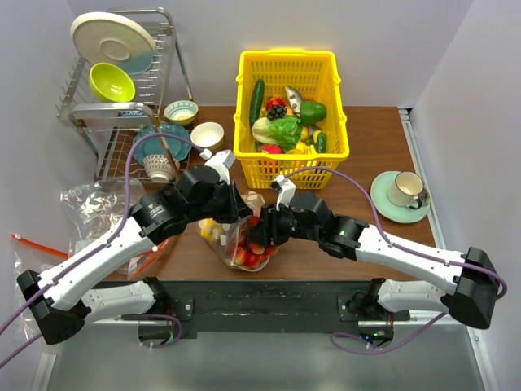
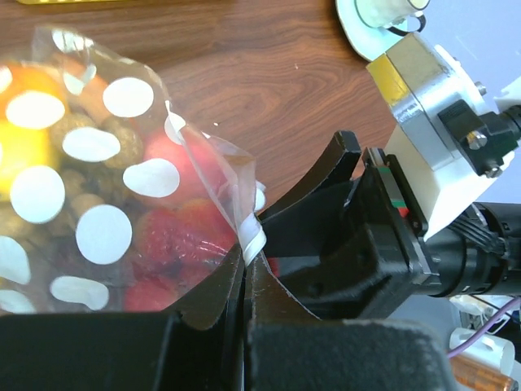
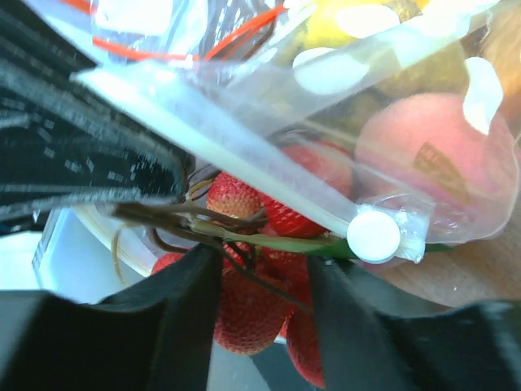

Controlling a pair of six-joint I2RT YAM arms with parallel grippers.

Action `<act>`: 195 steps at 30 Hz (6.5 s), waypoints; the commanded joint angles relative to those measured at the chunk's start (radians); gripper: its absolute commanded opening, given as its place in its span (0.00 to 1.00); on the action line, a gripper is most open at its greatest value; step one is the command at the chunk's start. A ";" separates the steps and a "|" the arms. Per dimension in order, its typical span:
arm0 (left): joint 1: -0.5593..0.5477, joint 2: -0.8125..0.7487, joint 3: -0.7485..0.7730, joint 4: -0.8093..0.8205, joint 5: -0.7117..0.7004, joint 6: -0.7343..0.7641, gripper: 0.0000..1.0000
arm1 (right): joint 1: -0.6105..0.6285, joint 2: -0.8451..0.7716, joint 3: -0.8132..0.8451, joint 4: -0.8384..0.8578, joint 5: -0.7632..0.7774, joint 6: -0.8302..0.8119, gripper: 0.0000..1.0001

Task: Place the food in the zip-top bag and seal the zipper
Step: Place the fake fruit in the zipper food storage bag, then adjust the zipper food storage bag at the center of the board.

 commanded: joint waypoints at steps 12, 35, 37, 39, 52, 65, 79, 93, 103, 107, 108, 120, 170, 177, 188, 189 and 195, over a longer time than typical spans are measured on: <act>-0.001 -0.039 0.028 0.080 0.047 -0.021 0.00 | -0.001 -0.047 0.070 0.075 0.237 0.065 0.00; -0.001 -0.045 -0.070 0.187 0.086 -0.149 0.00 | 0.000 -0.146 0.099 -0.130 0.504 0.291 0.00; -0.004 -0.046 -0.092 0.222 0.100 -0.170 0.00 | -0.001 -0.124 0.095 -0.117 0.527 0.321 0.00; -0.002 -0.048 -0.104 0.240 0.111 -0.187 0.00 | -0.001 -0.103 0.102 -0.116 0.545 0.373 0.00; -0.025 -0.023 -0.083 0.316 0.130 -0.210 0.00 | 0.000 0.068 0.141 -0.130 0.600 0.437 0.00; -0.021 -0.036 0.000 0.248 0.071 -0.169 0.00 | 0.000 0.011 0.176 -0.203 0.579 0.306 0.25; 0.014 -0.020 0.051 0.175 0.013 -0.124 0.00 | 0.002 -0.145 0.234 -0.381 0.282 0.118 0.63; 0.016 -0.031 0.077 0.146 0.002 -0.115 0.00 | 0.000 -0.326 0.221 -0.691 0.351 0.020 0.51; 0.019 -0.031 0.100 0.132 0.001 -0.110 0.00 | 0.000 -0.311 0.009 -0.564 0.338 0.034 0.41; 0.018 -0.040 0.095 0.119 -0.002 -0.106 0.00 | 0.000 -0.274 0.018 -0.562 0.367 0.028 0.27; 0.019 -0.046 0.092 0.119 -0.004 -0.106 0.00 | -0.001 -0.276 0.026 -0.555 0.364 0.023 0.24; 0.018 -0.060 0.003 0.087 -0.005 -0.083 0.00 | -0.001 -0.097 0.608 -0.702 0.447 -0.196 0.00; 0.028 0.053 -0.010 0.148 0.028 -0.005 0.00 | -0.001 -0.050 0.333 -0.406 0.211 -0.112 0.00; 0.028 0.047 -0.109 0.282 0.128 -0.078 0.00 | -0.001 0.006 0.323 -0.279 0.111 -0.057 0.00; 0.028 0.027 -0.071 0.208 0.071 -0.035 0.00 | -0.001 0.006 0.308 -0.254 0.093 -0.029 0.00; 0.028 0.032 -0.057 0.187 0.059 -0.031 0.00 | -0.001 0.000 0.309 -0.257 0.099 -0.028 0.00; 0.027 0.055 0.038 0.089 0.025 0.015 0.00 | 0.000 -0.044 0.319 -0.280 0.145 -0.023 0.00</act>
